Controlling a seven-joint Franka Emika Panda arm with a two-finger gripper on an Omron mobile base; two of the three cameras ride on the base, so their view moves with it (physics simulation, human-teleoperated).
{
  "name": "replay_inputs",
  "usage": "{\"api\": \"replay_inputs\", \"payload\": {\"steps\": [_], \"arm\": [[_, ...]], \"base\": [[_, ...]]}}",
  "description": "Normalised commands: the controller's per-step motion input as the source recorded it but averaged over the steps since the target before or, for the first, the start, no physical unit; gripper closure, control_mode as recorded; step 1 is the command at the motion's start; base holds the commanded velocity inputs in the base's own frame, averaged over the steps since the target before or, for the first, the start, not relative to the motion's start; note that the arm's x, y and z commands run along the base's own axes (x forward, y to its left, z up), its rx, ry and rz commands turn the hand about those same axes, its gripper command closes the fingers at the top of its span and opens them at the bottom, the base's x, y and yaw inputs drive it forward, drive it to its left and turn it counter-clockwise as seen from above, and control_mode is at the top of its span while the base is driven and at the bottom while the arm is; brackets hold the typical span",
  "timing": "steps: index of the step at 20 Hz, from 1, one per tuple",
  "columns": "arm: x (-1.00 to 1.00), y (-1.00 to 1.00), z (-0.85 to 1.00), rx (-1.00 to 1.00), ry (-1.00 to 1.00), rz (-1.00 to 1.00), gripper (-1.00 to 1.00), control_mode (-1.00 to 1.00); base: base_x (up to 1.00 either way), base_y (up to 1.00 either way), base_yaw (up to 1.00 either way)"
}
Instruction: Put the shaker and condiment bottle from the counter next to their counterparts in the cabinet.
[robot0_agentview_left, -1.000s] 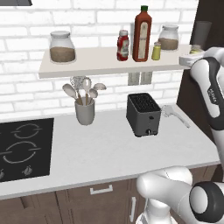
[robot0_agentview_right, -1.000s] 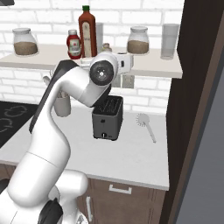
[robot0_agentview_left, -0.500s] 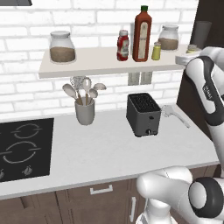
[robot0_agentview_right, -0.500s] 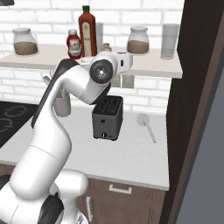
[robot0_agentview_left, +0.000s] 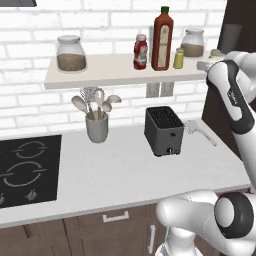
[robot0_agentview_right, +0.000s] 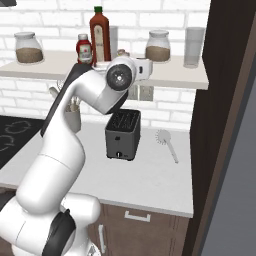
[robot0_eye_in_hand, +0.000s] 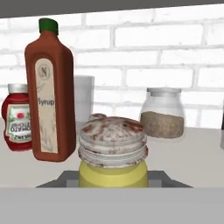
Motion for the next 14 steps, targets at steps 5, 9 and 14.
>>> {"api": "replay_inputs", "payload": {"steps": [5,9,14], "arm": [[0.21,0.0,-0.02,0.06,0.0,0.0,1.0,-1.0],[0.23,0.0,-0.08,0.08,0.0,0.0,1.0,-1.0],[0.22,0.0,-0.09,0.07,0.0,0.0,1.0,-1.0]], "base": [[0.0,0.0,0.0],[0.0,0.0,0.0],[0.0,0.0,0.0]]}}
